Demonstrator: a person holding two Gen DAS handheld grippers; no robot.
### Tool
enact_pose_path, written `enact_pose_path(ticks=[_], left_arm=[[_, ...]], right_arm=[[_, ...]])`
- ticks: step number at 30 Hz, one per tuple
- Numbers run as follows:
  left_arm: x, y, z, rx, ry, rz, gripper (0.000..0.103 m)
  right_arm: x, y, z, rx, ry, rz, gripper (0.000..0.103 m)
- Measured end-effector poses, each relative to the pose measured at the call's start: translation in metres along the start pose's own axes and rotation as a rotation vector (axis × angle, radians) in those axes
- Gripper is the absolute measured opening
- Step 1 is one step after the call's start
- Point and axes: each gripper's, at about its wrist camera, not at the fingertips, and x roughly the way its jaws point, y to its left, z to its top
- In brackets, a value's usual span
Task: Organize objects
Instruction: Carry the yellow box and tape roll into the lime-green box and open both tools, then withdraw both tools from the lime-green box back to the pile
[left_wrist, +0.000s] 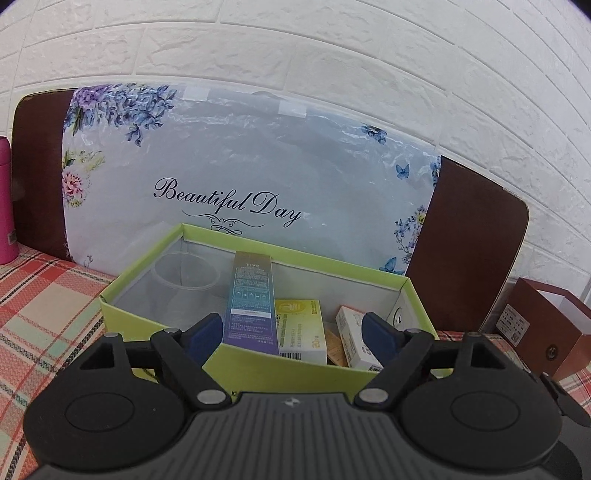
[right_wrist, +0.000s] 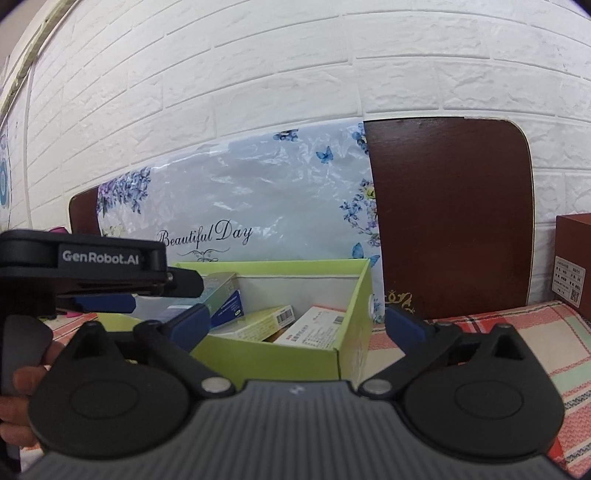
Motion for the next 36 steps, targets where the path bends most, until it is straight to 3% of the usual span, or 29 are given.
enact_pose_path(ticks=[8, 15, 23, 29, 33, 36], left_arm=[[-0.044, 0.003, -0.01, -0.011, 0.017, 0.013, 0.085], [-0.088, 0.017, -0.037, -0.049, 0.035, 0.034, 0.085], [-0.119, 0.029, -0.076, -0.079, 0.12, 0.058, 0.085], [-0.124, 0.039, -0.096, -0.026, 0.18, 0.091, 0.085], [-0.12, 0.054, -0.104, 0.076, 0.215, 0.179, 0.085], [-0.115, 0.067, -0.102, 0.072, 0.239, 0.195, 0.085]], right_arm=[[-0.049, 0.004, -0.01, 0.043, 0.006, 0.011, 0.103], [-0.098, 0.004, -0.03, 0.074, 0.004, 0.031, 0.103], [-0.129, 0.013, -0.049, 0.081, 0.042, 0.059, 0.103], [-0.141, 0.019, -0.063, 0.081, 0.091, 0.086, 0.103], [-0.145, 0.019, -0.066, 0.087, 0.103, 0.094, 0.103], [-0.144, 0.023, -0.067, 0.085, 0.13, 0.108, 0.103]])
